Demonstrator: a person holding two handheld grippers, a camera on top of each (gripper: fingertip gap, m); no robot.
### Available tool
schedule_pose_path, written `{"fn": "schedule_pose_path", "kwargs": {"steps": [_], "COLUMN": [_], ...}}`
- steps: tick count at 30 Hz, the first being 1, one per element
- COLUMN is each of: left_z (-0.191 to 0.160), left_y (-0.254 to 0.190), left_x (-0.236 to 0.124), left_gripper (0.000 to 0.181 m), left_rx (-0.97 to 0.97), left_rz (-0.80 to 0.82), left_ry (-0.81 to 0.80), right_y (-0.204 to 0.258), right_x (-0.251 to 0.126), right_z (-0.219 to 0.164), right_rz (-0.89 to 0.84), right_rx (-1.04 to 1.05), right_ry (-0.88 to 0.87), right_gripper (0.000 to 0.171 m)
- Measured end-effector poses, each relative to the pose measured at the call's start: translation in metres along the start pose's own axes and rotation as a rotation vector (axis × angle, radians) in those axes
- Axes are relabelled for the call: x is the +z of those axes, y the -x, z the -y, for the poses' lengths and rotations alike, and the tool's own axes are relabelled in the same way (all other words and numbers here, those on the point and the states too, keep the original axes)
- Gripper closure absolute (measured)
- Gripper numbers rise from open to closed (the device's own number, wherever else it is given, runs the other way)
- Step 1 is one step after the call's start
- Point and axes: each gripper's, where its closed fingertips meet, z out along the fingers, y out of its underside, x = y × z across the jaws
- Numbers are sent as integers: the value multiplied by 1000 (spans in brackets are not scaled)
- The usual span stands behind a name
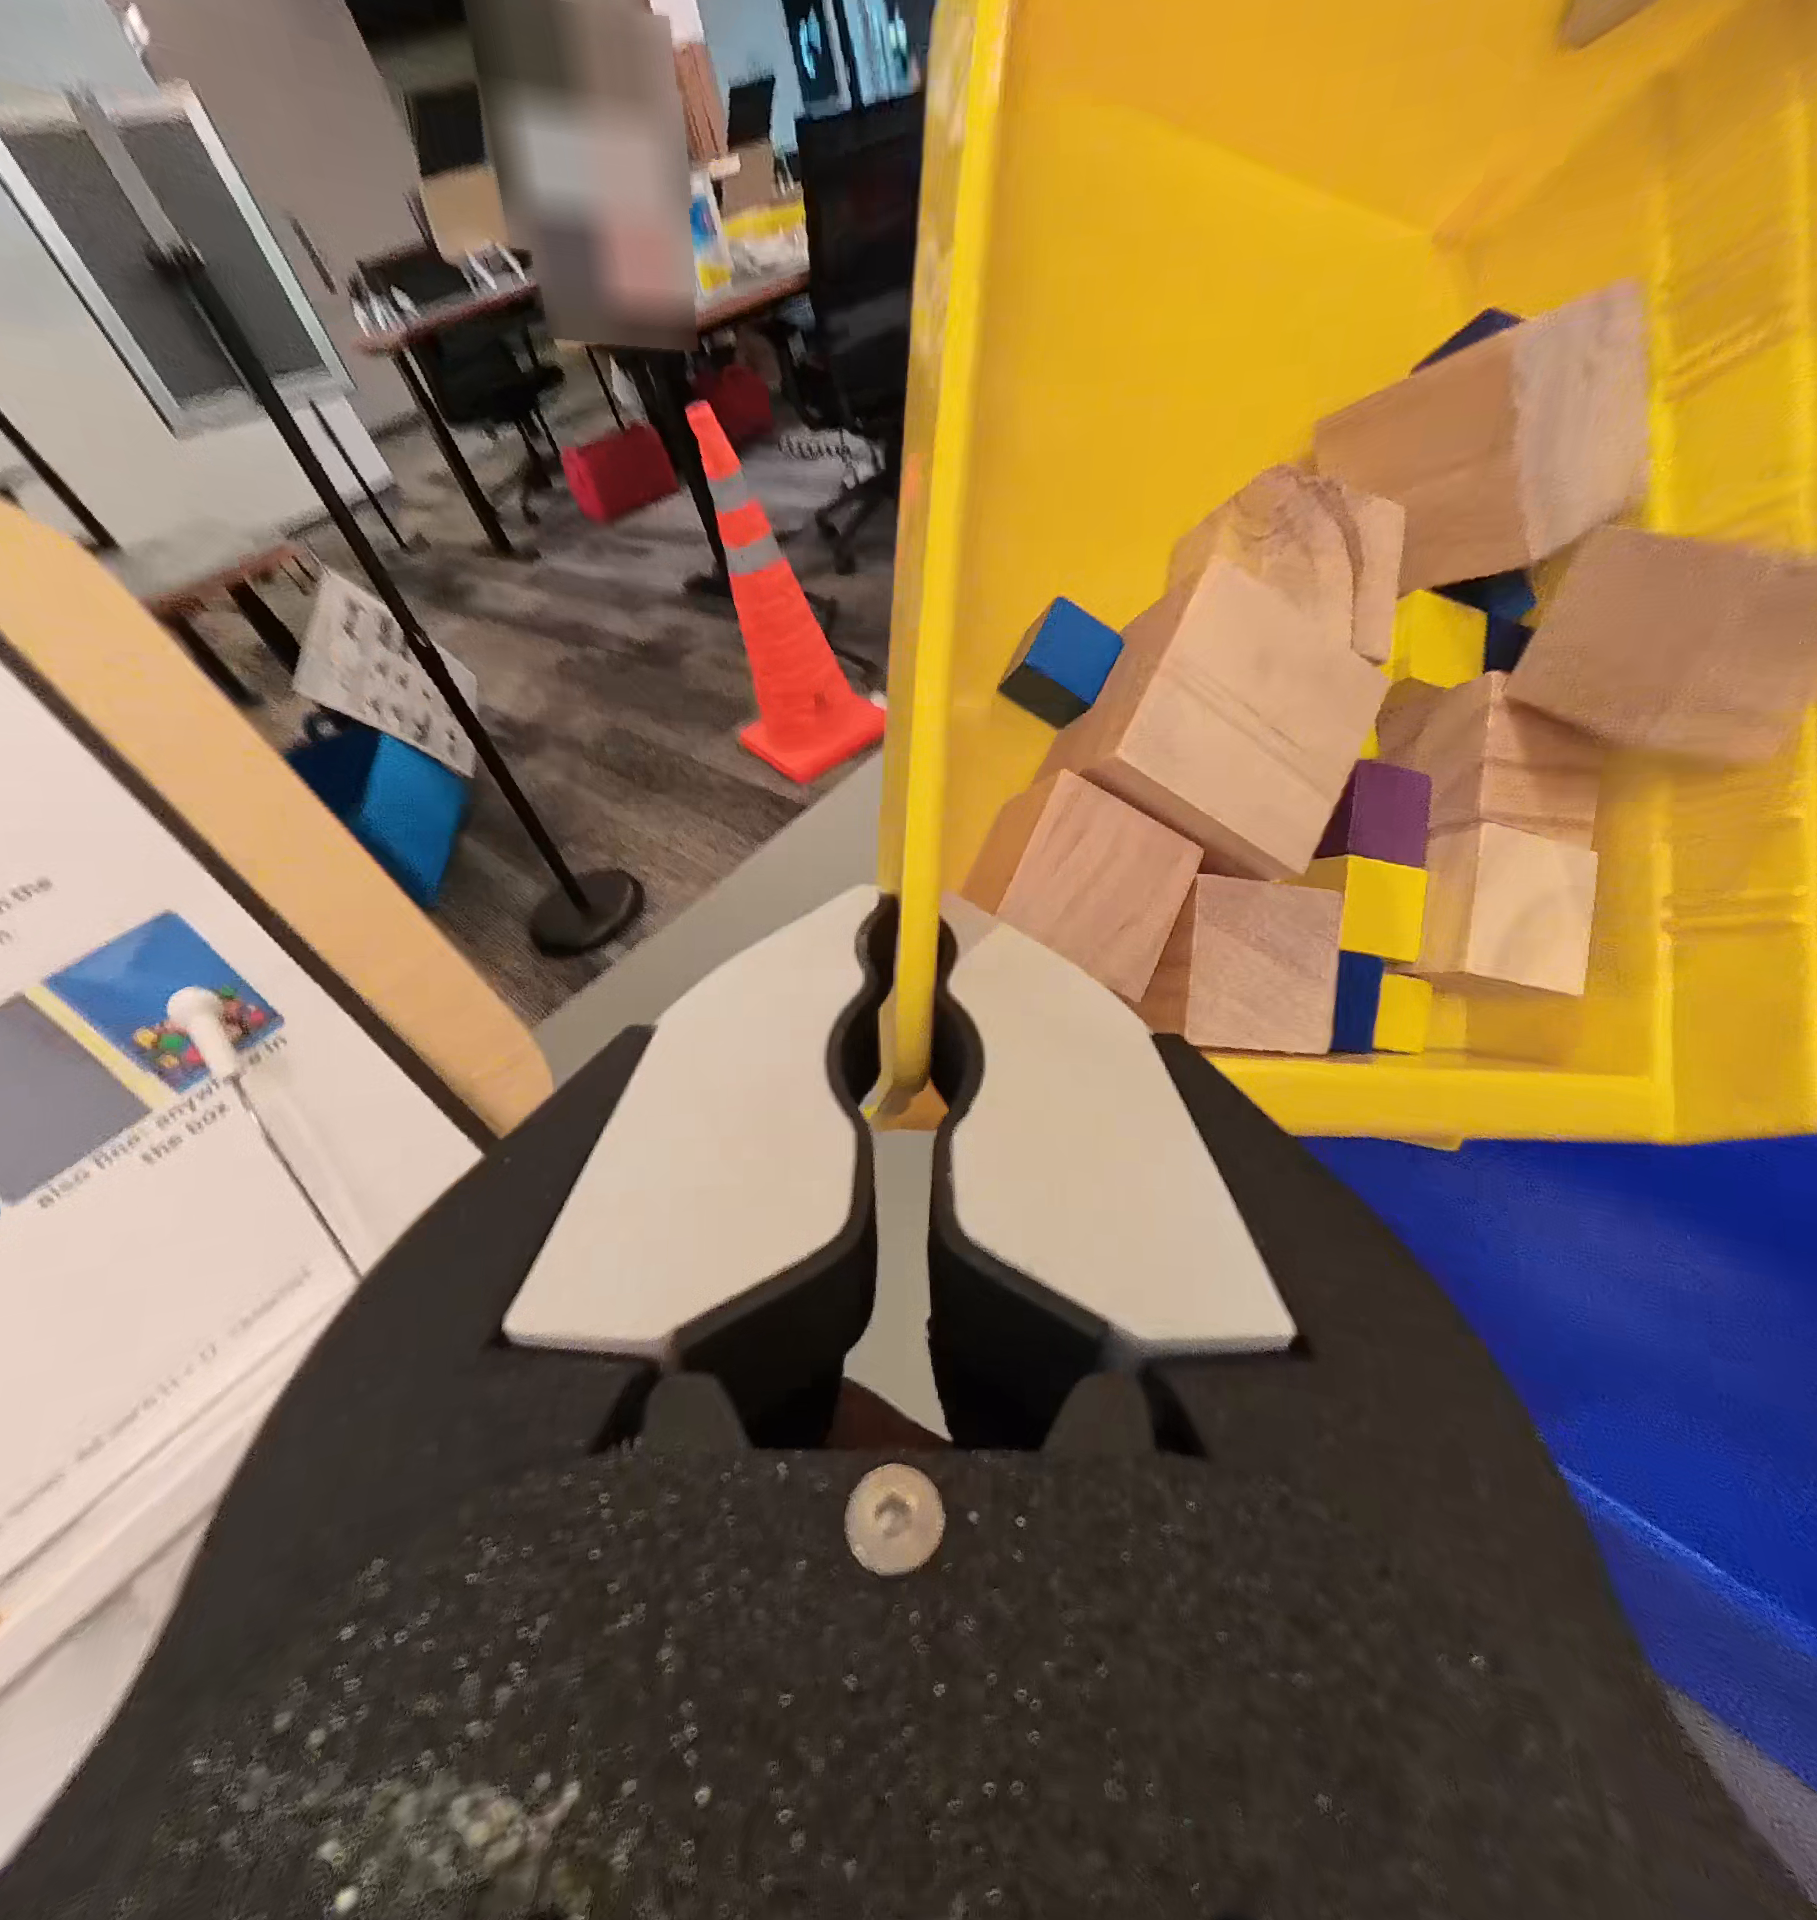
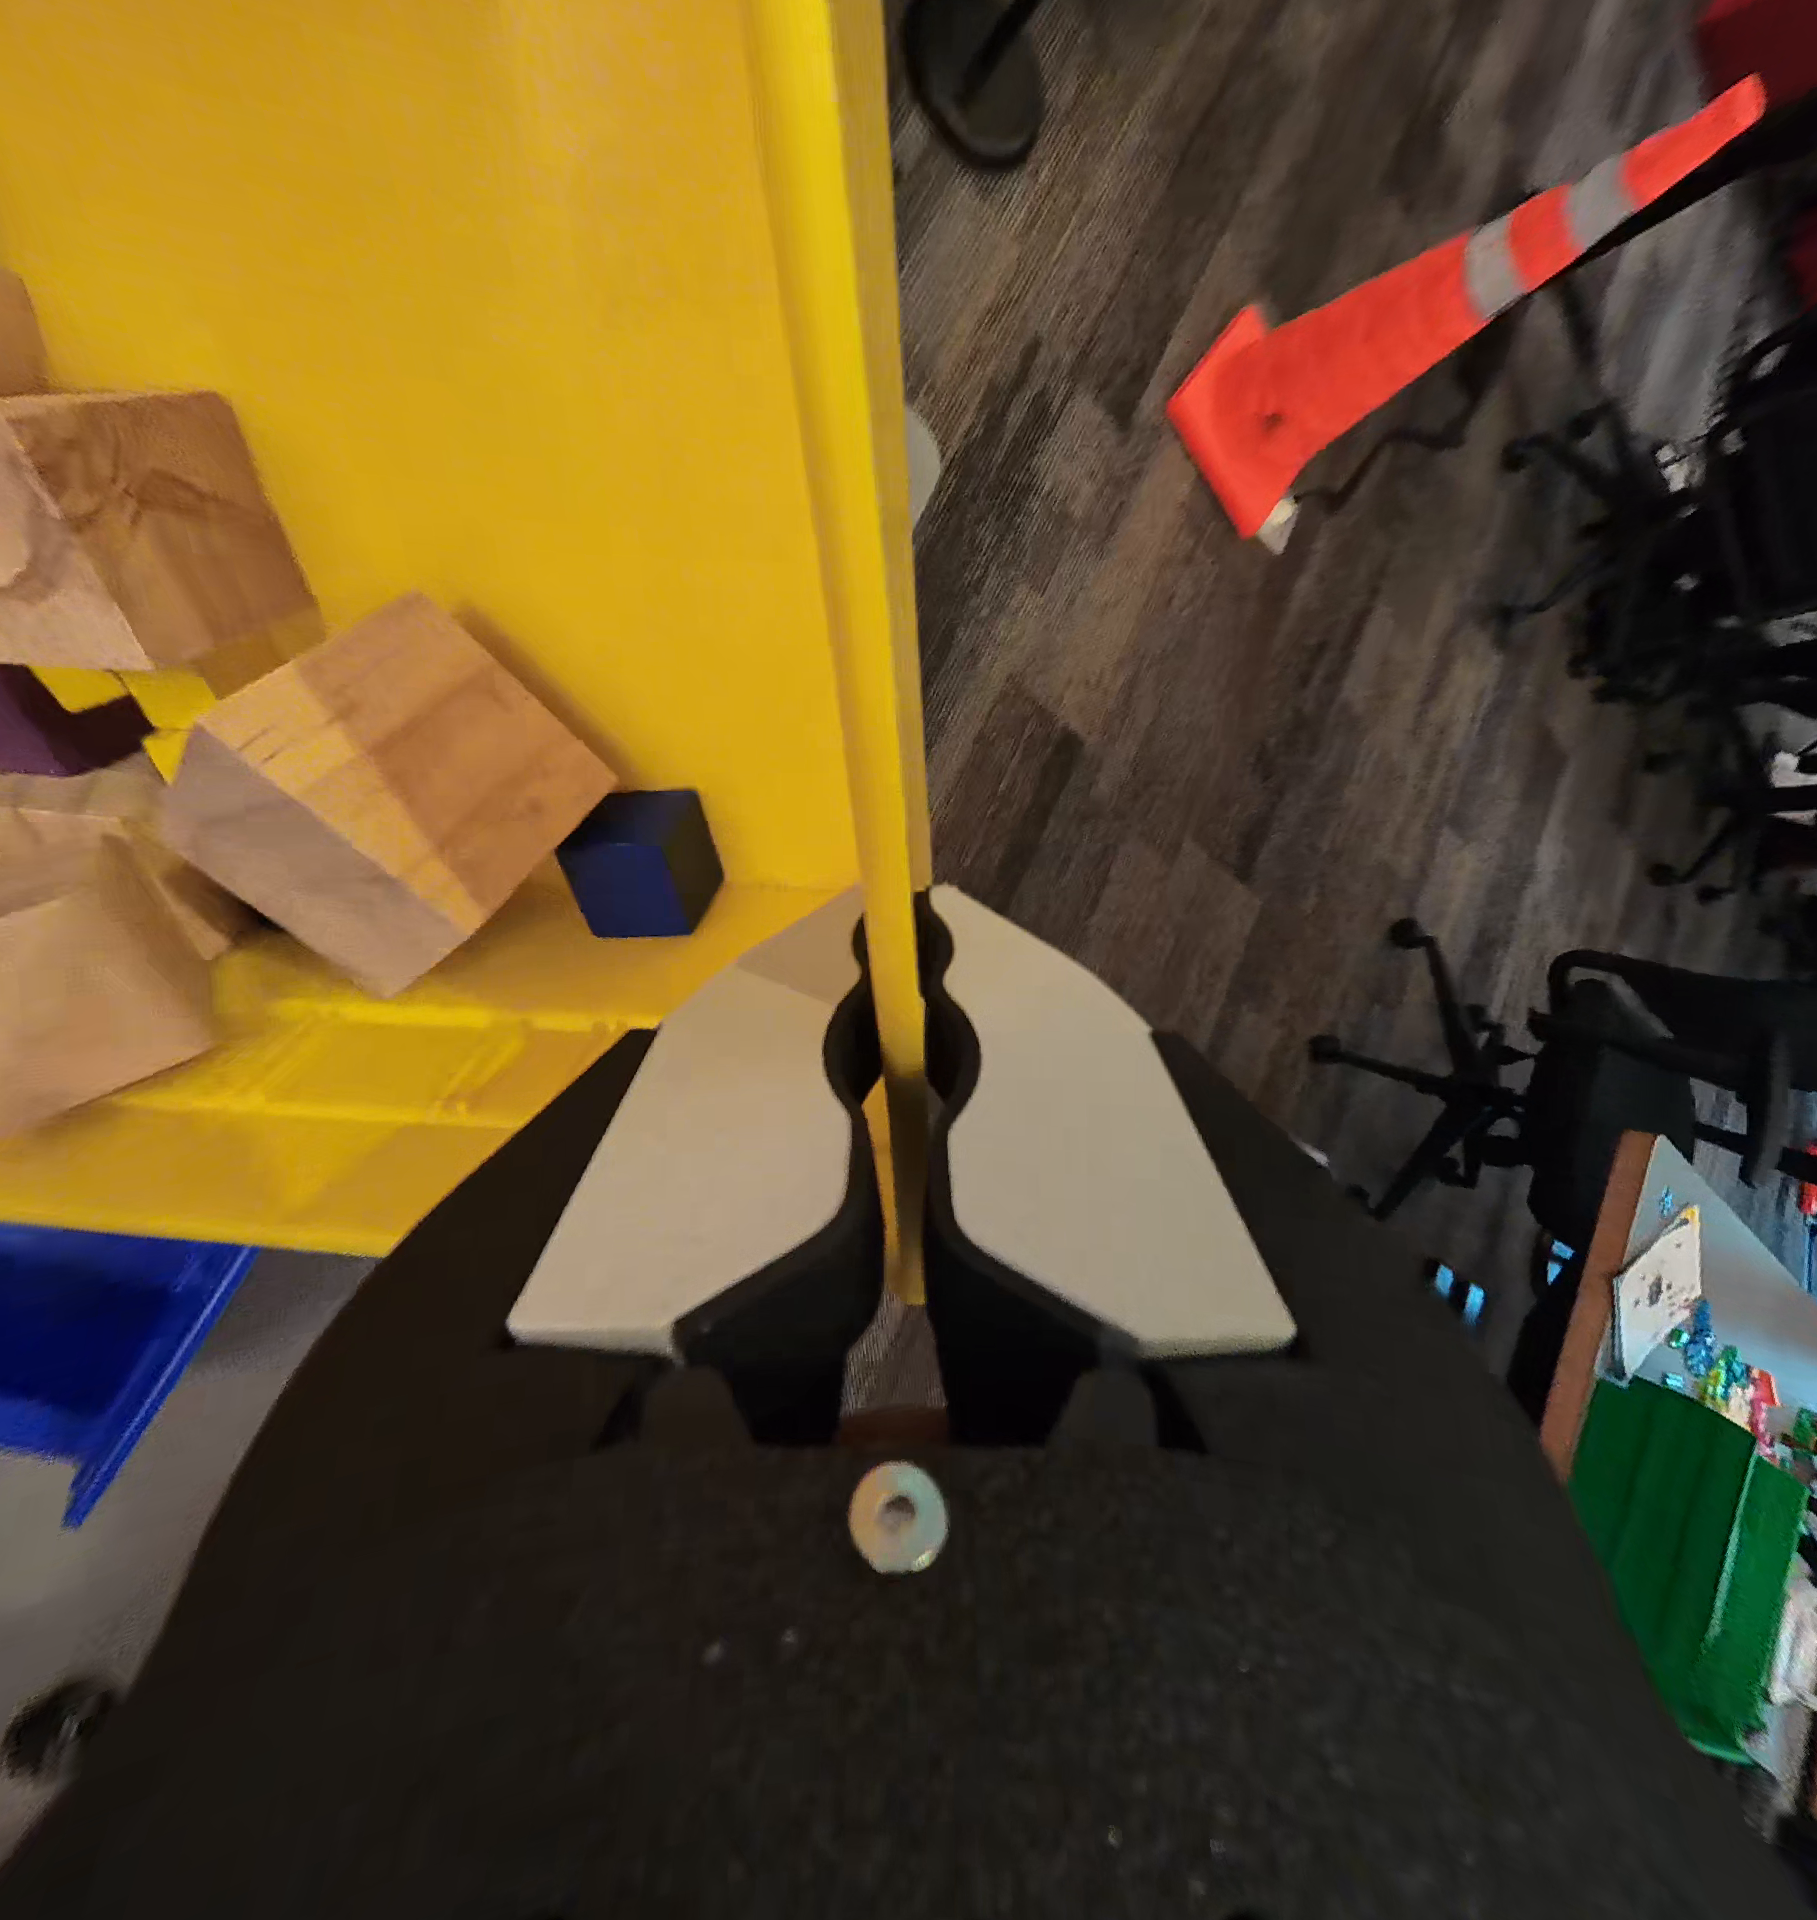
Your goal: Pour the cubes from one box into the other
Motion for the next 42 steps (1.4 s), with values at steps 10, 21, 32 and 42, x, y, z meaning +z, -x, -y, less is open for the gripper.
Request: {"fn": "schedule_pose_path", "kwargs": {"steps": [10, 21, 32, 42], "left_z": [-12, -27, -44, -36], "left_y": [-13, -18, -27, -22], "left_x": [10, 9, 17, 10], "left_gripper": [177, 177, 177, 177], "left_rx": [125, 188, 276, 295], "left_rz": [107, 189, 210, 275], "left_ry": [-205, -318, -290, -343], "right_y": [7, 40, 60, 74], "right_x": [-13, -59, -53, -69], "right_z": [-23, -39, -64, -69], "right_rz": [-284, -610, -706, -834], "right_rx": [65, 132, 200, 206], "right_ry": [-218, -414, -472, -599], "right_gripper": [168, 168, 167, 168]}}
